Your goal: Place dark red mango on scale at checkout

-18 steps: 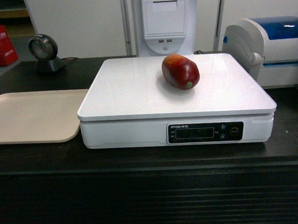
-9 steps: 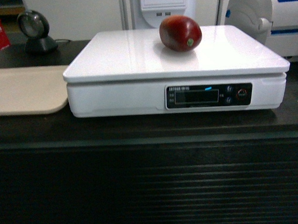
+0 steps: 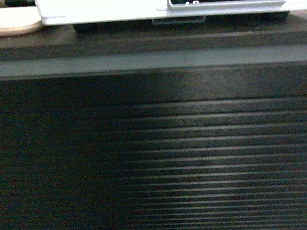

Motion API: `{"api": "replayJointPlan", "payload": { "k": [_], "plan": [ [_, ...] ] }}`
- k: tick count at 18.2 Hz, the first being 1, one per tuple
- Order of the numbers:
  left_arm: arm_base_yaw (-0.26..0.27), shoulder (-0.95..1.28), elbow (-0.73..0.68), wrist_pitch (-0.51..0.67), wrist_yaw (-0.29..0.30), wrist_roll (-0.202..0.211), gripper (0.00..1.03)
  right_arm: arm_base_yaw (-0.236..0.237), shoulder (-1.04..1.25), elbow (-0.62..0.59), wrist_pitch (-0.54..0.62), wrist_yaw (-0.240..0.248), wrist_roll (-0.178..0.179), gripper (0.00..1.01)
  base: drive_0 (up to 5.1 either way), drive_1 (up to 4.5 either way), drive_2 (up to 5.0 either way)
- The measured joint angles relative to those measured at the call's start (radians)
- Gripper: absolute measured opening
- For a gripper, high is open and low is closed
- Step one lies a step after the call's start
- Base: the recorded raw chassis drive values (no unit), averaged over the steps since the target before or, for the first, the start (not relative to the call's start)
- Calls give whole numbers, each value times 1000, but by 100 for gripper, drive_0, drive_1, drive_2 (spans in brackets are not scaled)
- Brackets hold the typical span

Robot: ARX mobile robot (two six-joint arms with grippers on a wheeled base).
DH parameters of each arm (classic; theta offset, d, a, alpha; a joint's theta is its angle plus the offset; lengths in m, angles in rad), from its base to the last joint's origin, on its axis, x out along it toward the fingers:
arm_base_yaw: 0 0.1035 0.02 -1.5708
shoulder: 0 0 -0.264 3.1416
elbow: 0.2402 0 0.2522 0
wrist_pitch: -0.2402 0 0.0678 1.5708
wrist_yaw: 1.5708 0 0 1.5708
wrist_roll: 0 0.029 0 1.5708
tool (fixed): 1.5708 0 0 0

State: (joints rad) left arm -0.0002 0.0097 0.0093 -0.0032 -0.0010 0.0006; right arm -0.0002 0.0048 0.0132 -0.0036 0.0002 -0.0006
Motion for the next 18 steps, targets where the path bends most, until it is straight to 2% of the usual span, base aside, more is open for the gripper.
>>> {"api": "replayJointPlan", "payload": {
  "k": [18],
  "plan": [
    [0,0,0,-4,1,0,98,0,0,0,-4,0,0,98,0,0,0]
  ]
}}
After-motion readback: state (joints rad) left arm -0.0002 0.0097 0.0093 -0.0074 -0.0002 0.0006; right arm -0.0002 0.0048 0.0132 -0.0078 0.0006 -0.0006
